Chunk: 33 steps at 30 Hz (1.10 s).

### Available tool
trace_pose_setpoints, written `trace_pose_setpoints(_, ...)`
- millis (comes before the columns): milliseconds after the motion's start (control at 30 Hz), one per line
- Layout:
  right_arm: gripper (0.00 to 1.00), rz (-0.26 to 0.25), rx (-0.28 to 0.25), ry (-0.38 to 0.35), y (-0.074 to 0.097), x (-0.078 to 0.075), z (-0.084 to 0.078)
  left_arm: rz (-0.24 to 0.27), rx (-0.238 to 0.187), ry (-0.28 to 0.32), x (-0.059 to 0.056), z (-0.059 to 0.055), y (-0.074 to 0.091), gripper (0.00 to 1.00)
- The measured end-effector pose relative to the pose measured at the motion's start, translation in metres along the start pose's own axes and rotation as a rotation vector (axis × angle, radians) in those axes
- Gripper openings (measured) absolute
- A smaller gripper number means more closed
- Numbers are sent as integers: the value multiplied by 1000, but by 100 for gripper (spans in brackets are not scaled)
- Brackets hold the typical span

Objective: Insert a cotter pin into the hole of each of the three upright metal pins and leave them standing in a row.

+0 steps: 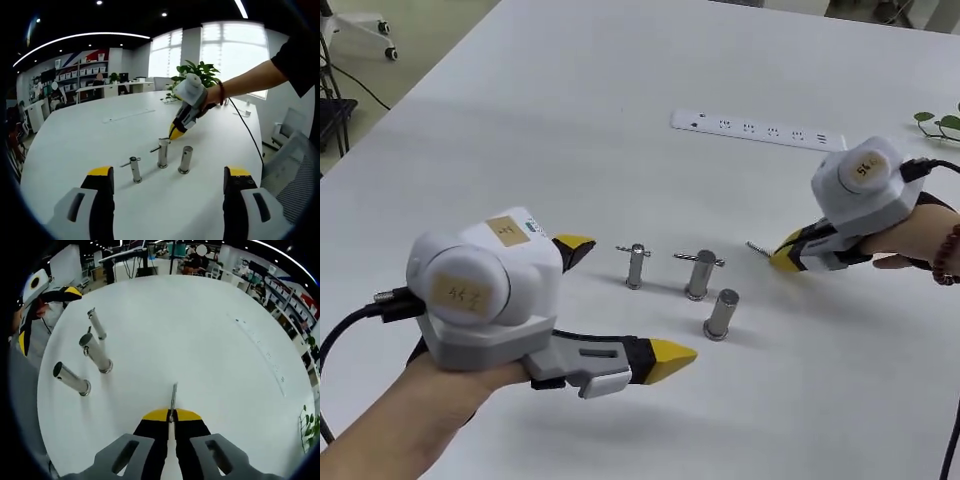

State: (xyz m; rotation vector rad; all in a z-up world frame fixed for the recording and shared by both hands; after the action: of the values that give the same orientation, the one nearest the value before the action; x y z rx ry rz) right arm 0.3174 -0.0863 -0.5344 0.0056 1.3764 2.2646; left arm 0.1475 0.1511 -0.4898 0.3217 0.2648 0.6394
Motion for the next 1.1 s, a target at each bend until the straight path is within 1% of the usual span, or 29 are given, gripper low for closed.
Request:
trace_pose_setpoints(100,0,10,20,23,1,2,2,-3,2,-1,-1,0,0,89)
trace_pose_setpoints(167,0,17,26,40,1,2,2,-3,5,-1,-1,0,0,89)
trace_pose_setpoints(300,0,14,30,69,1,3,3,-4,4,3,0,-1,0,88)
trace_pose_setpoints(367,0,13,30,64,2,3,4,-2,5,6,0,-1,0,87)
trace_pose_setpoints(433,0,17,23,31,4,2,4,2,11,10,1,-2,0,87)
trace_pose_setpoints(567,0,4,0,19,11,1,5,8,6,19,3,-3,1,85)
trace_pose_setpoints(667,0,-2,-20,13,17,3,7,5,3,21,2,-3,0,84)
trace_pose_setpoints(767,0,-6,-45,11,25,7,9,1,-3,10,1,-2,0,82)
trace_pose_setpoints(833,0,-10,-58,19,30,10,10,-5,-7,25,1,-2,0,82)
trace_pose_setpoints(967,0,-5,-94,8,42,16,12,-3,-25,37,0,-1,0,81)
trace_pose_setpoints(1100,0,-7,-126,16,52,23,16,-9,-21,42,-1,-1,1,78)
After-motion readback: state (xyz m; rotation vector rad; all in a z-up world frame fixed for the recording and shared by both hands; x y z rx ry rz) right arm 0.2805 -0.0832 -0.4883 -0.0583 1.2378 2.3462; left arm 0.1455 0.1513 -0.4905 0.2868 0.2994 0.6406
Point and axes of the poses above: the centre of the closed fingertips' face, and the gripper's own axes: y roughly backward along the fingers, x roughly to its left, z roughly out of its top, the point moved 9 cm from there along y, roughly backward along the fingers, and after that the axes turned 9 degrees about -z, right-handed, at the moved point
